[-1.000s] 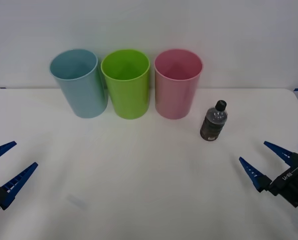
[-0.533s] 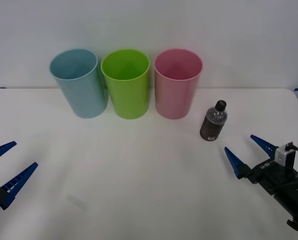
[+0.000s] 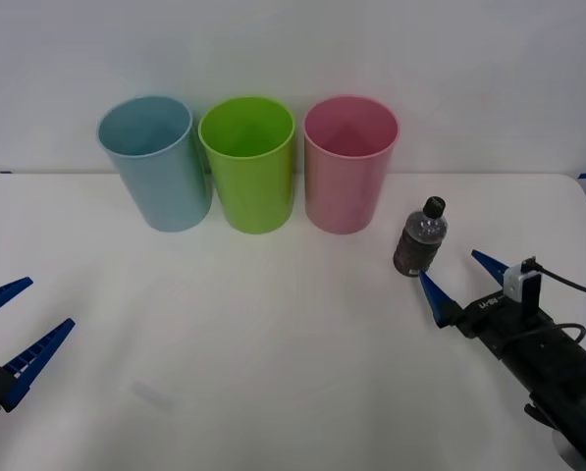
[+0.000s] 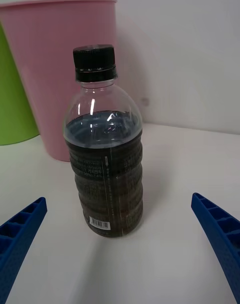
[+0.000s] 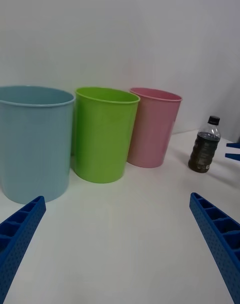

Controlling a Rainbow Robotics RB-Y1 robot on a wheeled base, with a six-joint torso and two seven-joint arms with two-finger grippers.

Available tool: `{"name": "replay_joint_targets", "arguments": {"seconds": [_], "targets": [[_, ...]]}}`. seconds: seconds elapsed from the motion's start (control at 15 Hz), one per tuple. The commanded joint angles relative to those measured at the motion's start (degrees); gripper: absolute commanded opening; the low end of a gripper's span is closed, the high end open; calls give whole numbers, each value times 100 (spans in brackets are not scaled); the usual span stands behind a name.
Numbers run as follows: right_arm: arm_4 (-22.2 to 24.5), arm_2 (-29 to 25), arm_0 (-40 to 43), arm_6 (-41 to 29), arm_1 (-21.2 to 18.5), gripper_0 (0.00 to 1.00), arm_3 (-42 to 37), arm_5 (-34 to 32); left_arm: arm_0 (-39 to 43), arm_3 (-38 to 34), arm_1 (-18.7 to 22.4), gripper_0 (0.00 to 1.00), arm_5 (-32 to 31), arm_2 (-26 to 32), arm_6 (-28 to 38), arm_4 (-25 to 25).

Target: Grasp the object on the table and drop it into the matching bin: aluminum can to the light blue bin, PET bottle to the pink bin.

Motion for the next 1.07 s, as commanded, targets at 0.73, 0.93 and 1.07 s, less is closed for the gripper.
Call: {"name": "replay_joint_targets", "arguments": {"seconds": [0.73,0.93,1.07], "targets": [[153,110,-1609,151,308,100,1732,228,0,0,0,100,0,0,0,0],[144,163,-1635,160,325,100,1740,289,0,0,0,100,0,0,0,0],[135,163,-1635,160,325,100,1740,289,0,0,0,100,0,0,0,0]]}}
